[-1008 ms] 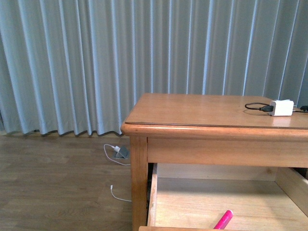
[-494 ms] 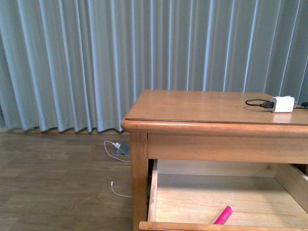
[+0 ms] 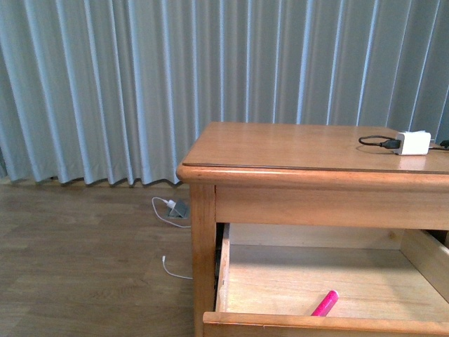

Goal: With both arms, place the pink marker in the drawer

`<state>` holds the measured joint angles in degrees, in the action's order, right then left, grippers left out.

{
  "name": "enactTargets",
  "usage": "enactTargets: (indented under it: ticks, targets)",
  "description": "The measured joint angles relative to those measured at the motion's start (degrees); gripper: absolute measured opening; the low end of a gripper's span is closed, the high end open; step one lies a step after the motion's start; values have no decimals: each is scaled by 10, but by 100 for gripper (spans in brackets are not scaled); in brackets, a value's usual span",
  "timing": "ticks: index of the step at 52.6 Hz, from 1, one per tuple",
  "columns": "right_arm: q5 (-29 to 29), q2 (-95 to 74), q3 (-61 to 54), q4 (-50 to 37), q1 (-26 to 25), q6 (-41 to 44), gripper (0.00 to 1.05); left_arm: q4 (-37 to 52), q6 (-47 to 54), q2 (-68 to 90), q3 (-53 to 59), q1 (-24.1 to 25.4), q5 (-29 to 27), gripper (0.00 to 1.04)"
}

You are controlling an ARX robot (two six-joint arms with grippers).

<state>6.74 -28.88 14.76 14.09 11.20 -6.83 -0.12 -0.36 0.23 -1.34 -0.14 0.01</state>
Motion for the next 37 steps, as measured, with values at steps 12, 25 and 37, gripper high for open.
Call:
enactTargets:
  ticks: [12, 25, 37]
  targets:
    - [-24, -206, 54, -47, 25, 1, 96, 0, 1, 0, 0, 0, 0, 99]
    - [-5, -431, 122, -146, 73, -42, 96, 0, 1, 0, 0, 0, 0, 99]
    - [38, -584, 183, -216, 70, -43, 96, 0, 1, 0, 0, 0, 0, 99]
